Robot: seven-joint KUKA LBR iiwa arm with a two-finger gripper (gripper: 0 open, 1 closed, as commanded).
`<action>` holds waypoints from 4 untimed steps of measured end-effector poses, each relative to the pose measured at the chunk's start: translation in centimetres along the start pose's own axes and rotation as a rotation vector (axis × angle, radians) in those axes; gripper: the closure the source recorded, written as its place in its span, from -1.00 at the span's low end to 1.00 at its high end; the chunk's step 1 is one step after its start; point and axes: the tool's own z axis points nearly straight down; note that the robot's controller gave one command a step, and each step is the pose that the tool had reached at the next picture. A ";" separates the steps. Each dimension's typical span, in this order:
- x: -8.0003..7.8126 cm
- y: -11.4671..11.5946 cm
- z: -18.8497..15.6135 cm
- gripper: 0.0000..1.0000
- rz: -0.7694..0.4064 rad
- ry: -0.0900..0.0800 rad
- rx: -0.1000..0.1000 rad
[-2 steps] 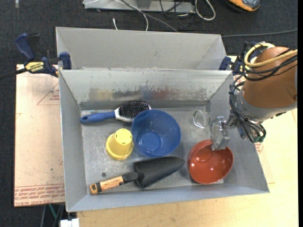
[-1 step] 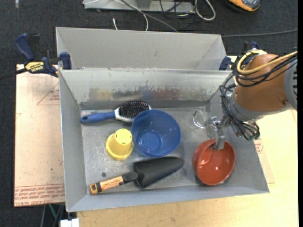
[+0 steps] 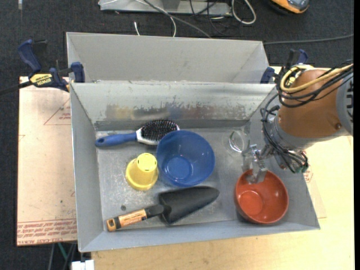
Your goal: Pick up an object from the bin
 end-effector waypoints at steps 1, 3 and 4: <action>-0.2 -1.9 -9.0 1.00 -0.081 -0.036 0.019; 0.2 -1.4 -1.6 1.00 -0.257 -0.036 0.019; 0.0 2.6 3.8 1.00 -0.144 -0.020 0.004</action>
Offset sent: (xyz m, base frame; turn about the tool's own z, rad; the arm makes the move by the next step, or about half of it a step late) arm -0.0003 -0.0055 0.0199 -0.0168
